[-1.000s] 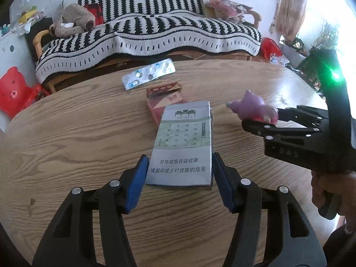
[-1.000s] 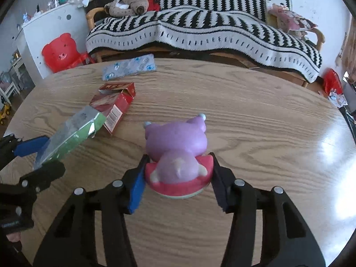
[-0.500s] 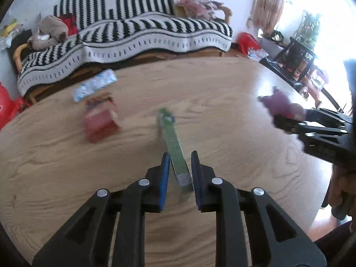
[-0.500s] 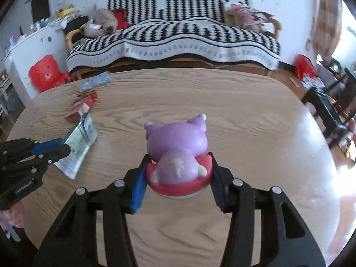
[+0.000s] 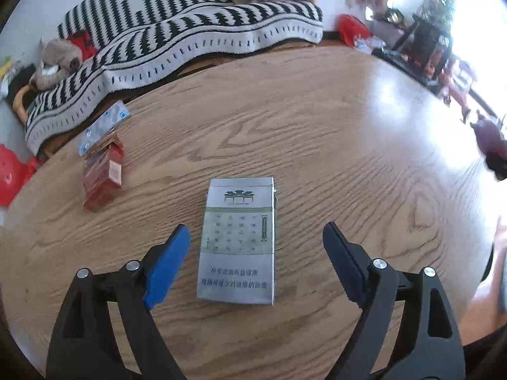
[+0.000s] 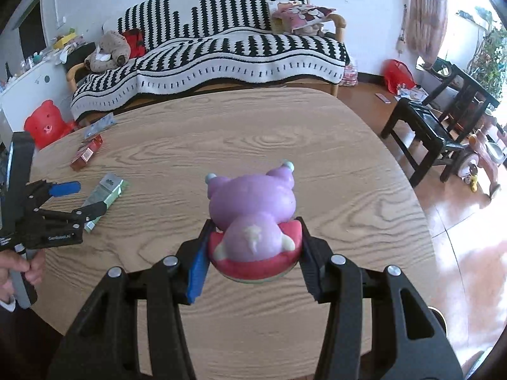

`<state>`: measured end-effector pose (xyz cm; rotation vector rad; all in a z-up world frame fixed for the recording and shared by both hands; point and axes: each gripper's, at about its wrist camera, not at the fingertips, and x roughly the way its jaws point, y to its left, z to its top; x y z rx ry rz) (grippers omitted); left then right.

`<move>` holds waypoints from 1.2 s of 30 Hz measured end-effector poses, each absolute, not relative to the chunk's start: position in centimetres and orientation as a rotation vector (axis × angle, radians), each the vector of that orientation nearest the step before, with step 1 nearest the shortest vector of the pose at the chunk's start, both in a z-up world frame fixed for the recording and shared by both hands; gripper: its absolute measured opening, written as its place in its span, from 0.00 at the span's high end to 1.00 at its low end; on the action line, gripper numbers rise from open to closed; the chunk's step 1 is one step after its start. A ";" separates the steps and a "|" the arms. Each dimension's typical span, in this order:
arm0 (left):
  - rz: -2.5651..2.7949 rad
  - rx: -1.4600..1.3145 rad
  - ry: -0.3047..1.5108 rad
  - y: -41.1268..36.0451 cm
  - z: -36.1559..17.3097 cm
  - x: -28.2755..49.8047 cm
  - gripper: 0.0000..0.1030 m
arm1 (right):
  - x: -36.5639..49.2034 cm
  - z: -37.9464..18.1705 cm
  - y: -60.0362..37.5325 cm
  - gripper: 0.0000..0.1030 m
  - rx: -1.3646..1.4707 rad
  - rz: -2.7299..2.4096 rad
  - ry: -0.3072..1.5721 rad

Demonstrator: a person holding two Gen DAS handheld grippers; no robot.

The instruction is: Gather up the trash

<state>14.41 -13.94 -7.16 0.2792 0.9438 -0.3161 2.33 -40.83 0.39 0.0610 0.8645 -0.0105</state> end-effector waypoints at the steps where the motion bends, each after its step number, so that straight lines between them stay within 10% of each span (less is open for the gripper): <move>1: -0.306 0.295 0.952 -14.0 -7.6 14.7 0.19 | 2.3 0.5 -41.0 0.52 0.062 -0.013 0.864; 8: -0.276 0.222 1.024 -12.2 -9.3 16.4 0.20 | 1.5 0.8 -42.3 0.52 0.082 -0.021 0.863; 12: -0.293 0.202 1.020 -12.1 -9.1 16.2 0.46 | 1.3 0.8 -42.5 0.52 0.082 -0.031 0.869; 36: -0.648 0.278 0.910 -31.9 -4.8 6.2 0.46 | -9.0 0.1 -54.1 0.52 0.200 -0.249 0.862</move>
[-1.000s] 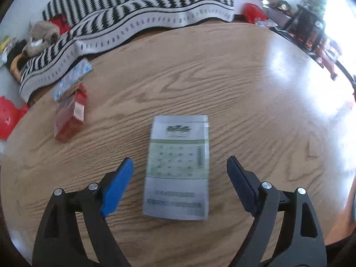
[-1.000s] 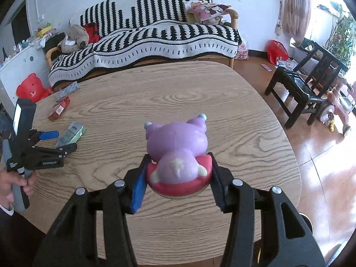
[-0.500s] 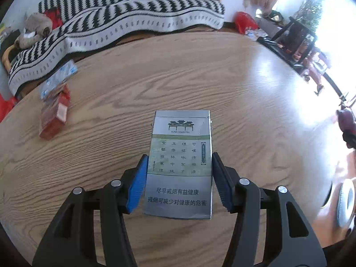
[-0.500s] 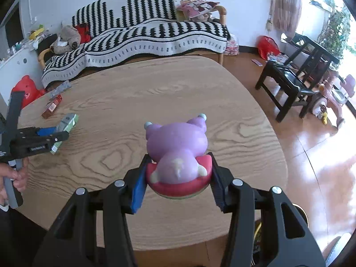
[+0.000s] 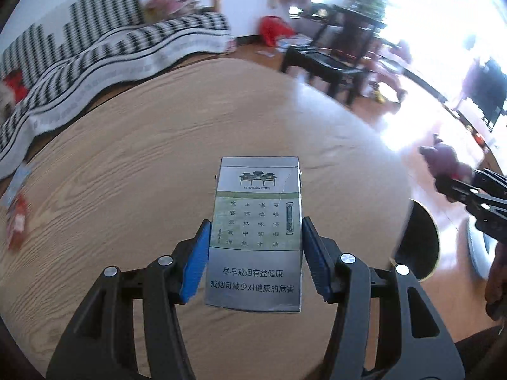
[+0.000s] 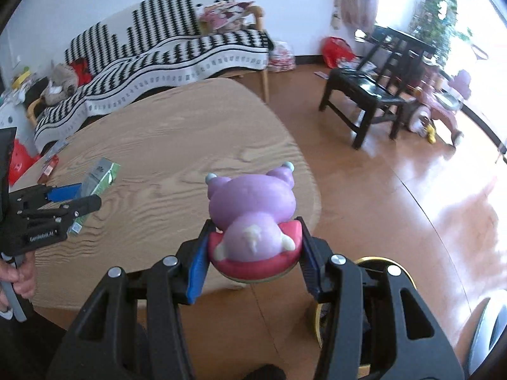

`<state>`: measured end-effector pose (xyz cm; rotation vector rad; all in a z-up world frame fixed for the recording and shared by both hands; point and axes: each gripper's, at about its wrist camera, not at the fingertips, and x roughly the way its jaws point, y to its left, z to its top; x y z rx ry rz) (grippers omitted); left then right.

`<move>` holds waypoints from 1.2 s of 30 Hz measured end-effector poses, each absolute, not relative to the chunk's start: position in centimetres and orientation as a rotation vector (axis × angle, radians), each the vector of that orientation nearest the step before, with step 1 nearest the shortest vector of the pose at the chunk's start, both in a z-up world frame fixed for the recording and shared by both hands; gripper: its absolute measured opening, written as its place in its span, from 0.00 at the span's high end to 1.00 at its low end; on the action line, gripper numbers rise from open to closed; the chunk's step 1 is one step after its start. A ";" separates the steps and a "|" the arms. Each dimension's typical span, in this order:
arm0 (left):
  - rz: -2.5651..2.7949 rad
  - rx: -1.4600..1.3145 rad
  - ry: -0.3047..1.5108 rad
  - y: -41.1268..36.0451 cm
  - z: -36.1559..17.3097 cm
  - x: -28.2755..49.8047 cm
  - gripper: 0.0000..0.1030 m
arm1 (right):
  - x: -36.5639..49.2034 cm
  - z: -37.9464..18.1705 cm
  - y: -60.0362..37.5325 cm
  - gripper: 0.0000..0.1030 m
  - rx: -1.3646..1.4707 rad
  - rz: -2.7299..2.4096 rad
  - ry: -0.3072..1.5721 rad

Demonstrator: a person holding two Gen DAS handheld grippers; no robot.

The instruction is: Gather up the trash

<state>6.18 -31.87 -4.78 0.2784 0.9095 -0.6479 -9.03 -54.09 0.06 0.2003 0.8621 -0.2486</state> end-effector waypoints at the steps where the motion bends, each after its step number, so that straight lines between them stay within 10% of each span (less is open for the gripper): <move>1: -0.676 0.288 0.905 -33.4 -4.7 5.4 0.46 | -9.7 -0.1 -54.8 0.52 0.210 -0.261 0.862; 36: -1.125 0.465 0.984 -58.7 -13.4 -8.0 0.46 | -27.1 -7.2 -74.4 0.51 0.532 -0.652 0.911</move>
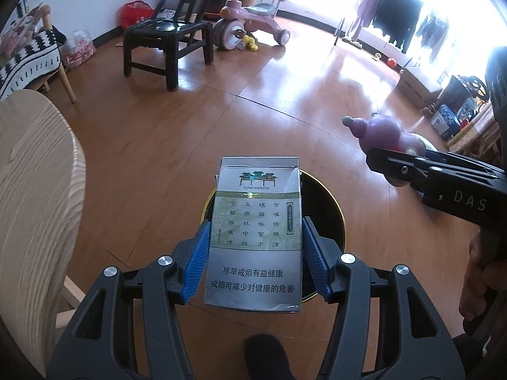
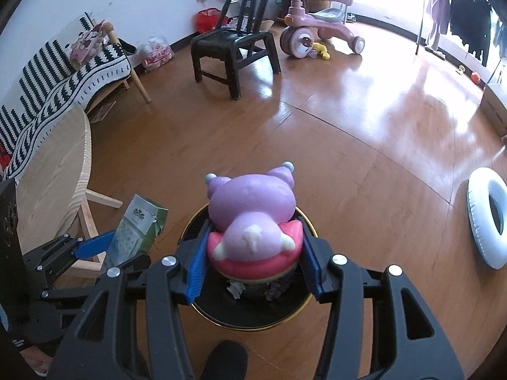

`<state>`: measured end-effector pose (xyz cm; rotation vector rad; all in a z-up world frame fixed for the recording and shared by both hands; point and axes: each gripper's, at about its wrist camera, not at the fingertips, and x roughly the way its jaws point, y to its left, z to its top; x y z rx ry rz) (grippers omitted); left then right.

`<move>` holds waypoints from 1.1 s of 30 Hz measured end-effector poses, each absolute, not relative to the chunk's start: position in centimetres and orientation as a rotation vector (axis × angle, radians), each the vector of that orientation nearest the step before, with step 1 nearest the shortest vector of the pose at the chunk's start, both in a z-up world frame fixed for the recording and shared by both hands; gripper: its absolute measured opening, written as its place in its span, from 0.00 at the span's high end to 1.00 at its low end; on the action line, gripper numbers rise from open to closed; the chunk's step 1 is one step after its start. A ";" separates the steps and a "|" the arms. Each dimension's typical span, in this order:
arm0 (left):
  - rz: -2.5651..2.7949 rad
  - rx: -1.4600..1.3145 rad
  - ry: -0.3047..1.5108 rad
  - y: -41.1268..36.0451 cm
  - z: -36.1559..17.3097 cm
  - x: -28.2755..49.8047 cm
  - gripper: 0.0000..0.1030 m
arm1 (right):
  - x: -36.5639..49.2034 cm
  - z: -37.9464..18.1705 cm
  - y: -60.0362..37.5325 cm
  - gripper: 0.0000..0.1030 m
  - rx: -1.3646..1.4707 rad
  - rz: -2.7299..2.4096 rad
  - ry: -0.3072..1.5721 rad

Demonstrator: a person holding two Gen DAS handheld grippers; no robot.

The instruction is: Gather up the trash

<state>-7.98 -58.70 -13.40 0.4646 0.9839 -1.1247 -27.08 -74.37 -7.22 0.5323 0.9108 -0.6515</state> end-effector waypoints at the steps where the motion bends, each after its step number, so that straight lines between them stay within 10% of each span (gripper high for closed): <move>1: -1.125 0.467 0.985 -58.8 -13.5 -8.0 0.46 | -27.0 -7.3 -74.5 0.51 0.536 -0.654 0.912; 33: -1.120 0.481 0.988 -59.6 -13.8 -8.4 0.31 | -27.9 -6.6 -74.8 0.30 0.528 -0.675 0.873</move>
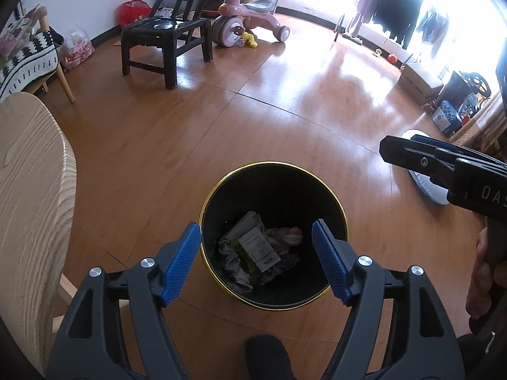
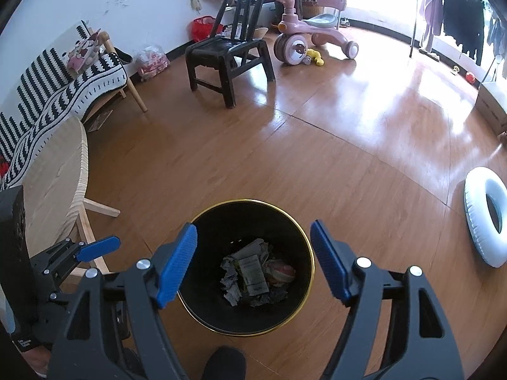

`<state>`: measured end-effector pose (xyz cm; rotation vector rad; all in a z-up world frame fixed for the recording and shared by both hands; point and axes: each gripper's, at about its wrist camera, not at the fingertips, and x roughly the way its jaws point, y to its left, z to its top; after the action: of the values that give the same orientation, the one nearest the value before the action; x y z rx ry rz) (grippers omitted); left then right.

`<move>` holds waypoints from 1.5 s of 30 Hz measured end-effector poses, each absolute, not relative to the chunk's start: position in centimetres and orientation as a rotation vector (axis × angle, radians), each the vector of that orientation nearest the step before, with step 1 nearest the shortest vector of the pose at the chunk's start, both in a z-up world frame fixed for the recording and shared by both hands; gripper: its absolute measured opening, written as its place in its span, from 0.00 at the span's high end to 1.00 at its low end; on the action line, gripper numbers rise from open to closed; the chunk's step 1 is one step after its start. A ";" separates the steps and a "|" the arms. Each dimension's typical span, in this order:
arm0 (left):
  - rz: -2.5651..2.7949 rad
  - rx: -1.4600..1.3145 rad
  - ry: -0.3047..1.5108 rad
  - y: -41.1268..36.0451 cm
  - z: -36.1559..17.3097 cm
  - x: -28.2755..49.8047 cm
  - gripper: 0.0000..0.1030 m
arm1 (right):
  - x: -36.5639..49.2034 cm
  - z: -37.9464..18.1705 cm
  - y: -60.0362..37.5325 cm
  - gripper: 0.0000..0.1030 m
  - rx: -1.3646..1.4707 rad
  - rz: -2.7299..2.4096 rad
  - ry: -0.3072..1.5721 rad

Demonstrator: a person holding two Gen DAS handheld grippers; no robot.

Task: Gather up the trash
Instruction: 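Open the left tool to drop the pack while the right tool drops the toy, then move both tools back over the table toward the red cigarette pack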

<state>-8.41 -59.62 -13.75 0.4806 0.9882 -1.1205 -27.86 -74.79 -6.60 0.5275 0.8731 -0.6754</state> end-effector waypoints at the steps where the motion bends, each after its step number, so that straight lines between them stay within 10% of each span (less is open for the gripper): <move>1: -1.119 0.479 0.987 -59.5 -13.7 -8.3 0.31 | -27.8 -6.5 -74.7 0.30 0.527 -0.675 0.873; 18: -0.934 0.364 0.911 -49.1 -8.2 -1.9 0.17 | -18.3 -2.8 -68.0 0.23 0.441 -0.535 0.843; 45: -0.043 0.007 0.825 -5.8 -4.4 20.4 0.09 | 12.0 -1.4 -34.5 0.11 0.108 -0.036 0.928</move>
<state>20.41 -5.82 -4.43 0.0075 0.8247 -0.0432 11.98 -34.49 -1.35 0.1084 0.9282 -0.0358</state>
